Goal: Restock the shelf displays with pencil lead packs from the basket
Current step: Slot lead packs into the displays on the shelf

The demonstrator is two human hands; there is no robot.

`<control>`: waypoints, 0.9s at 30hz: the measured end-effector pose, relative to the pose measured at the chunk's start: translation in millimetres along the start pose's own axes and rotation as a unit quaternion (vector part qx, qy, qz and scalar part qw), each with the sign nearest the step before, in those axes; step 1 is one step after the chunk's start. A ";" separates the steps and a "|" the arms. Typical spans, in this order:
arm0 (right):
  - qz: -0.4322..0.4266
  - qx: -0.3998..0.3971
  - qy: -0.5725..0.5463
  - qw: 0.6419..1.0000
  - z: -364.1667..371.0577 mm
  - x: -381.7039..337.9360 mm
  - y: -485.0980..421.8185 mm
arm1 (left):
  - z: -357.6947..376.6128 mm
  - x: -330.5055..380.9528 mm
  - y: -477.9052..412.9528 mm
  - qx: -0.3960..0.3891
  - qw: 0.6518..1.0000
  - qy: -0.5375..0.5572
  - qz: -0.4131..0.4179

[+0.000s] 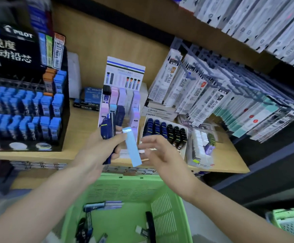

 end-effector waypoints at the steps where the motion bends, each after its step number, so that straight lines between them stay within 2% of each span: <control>1: 0.009 0.000 0.002 1.000 4.0 -1.7 -4.3 | -3.2 5.8 -0.1 -0.006 1.000 -0.013 0.018; 5: -0.008 0.016 0.043 0.999 16.4 -17.3 -25.2 | -8.9 21.8 2.9 -0.034 0.996 -0.047 0.061; 11: -0.039 0.019 0.104 0.994 27.1 -37.1 -54.9 | -34.6 31.9 0.2 -0.006 0.995 -0.069 0.072; 14: -0.047 0.070 0.091 0.992 14.0 -42.5 -75.5 | -48.3 38.1 -4.2 0.003 0.995 -0.074 0.066; 20: -0.073 0.143 0.167 0.973 -6.7 -49.7 -121.1 | -61.2 49.9 -8.3 0.018 0.996 -0.063 0.058; 23: -0.076 0.140 0.185 0.970 -3.0 -48.2 -135.8 | -61.6 49.2 -9.2 0.022 0.998 -0.039 0.039; 27: -0.088 0.097 0.231 0.964 14.8 -43.5 -149.1 | -59.3 47.3 -9.9 0.014 0.999 -0.028 0.018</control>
Point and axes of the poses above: each hand's wrist, its own y-axis away from the middle knuckle, its own z-axis out of the palm, x = y × z, the point moved 10 cm from there along -y, towards the middle knuckle
